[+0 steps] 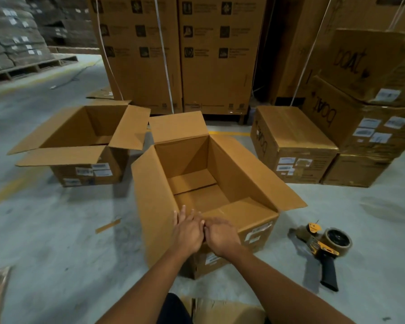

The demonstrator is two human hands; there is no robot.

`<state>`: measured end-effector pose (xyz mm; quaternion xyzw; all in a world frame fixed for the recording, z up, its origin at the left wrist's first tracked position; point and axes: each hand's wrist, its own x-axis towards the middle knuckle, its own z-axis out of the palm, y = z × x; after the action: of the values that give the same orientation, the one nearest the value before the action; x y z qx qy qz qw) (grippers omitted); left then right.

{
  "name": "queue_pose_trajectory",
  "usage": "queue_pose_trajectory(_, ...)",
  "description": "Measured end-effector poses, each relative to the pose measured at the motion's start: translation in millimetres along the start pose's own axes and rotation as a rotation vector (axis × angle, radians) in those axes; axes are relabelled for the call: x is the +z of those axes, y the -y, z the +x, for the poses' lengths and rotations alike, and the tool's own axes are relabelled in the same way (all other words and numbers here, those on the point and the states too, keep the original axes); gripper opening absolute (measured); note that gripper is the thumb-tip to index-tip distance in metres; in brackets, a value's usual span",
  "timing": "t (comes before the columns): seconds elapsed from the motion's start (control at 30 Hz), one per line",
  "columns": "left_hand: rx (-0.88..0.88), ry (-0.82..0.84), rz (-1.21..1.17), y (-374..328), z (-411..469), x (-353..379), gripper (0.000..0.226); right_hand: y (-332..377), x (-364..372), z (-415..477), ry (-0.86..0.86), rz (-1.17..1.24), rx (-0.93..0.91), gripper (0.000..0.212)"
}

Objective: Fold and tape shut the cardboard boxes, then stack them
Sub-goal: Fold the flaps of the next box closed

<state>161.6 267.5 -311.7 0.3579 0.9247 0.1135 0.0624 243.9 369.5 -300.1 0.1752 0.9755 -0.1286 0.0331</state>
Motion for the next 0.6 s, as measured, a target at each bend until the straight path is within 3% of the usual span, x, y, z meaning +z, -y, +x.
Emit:
queue_pose_trajectory(0.47,-0.043,0.166,-0.183,4.0,-39.7,-23.8,0.025,25.5,-28.3,-43.4,0.081,0.061,0.017,0.027)
queue_pose_trajectory(0.6,-0.034,0.100,-0.247,-1.8,-55.8,-52.4,0.028,33.6,-51.8,-61.9,0.009,0.108,-0.005,0.030)
